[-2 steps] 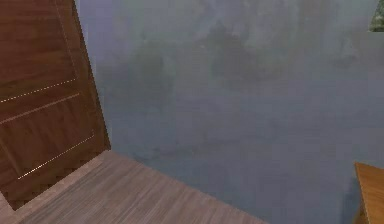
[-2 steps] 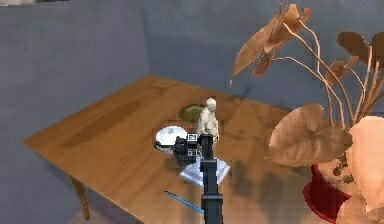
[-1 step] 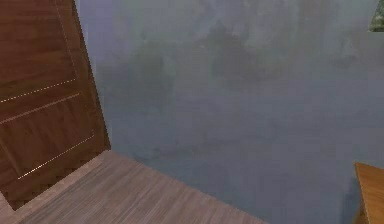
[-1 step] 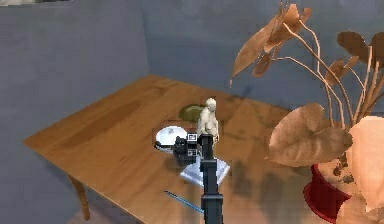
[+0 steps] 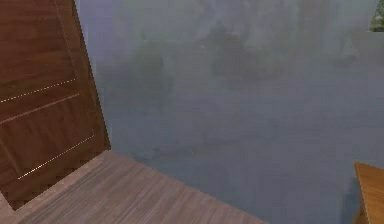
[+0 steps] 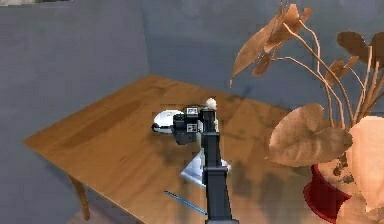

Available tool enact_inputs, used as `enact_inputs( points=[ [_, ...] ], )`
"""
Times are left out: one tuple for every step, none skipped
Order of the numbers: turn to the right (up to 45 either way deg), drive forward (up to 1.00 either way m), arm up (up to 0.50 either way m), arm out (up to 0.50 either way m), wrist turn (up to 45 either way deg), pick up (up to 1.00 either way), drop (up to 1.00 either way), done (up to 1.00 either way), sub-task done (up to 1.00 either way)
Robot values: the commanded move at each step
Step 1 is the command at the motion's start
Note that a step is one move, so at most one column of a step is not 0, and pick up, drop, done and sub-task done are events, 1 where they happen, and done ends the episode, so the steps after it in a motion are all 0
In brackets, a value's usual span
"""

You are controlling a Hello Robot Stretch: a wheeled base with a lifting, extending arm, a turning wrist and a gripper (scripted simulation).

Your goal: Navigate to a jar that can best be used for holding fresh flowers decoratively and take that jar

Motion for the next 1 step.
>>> enact_inputs(
  points=[
    [0.0,0.0,0.0,0.0,0.0,0.0,0.0,1.0,0.0]
  ],
)
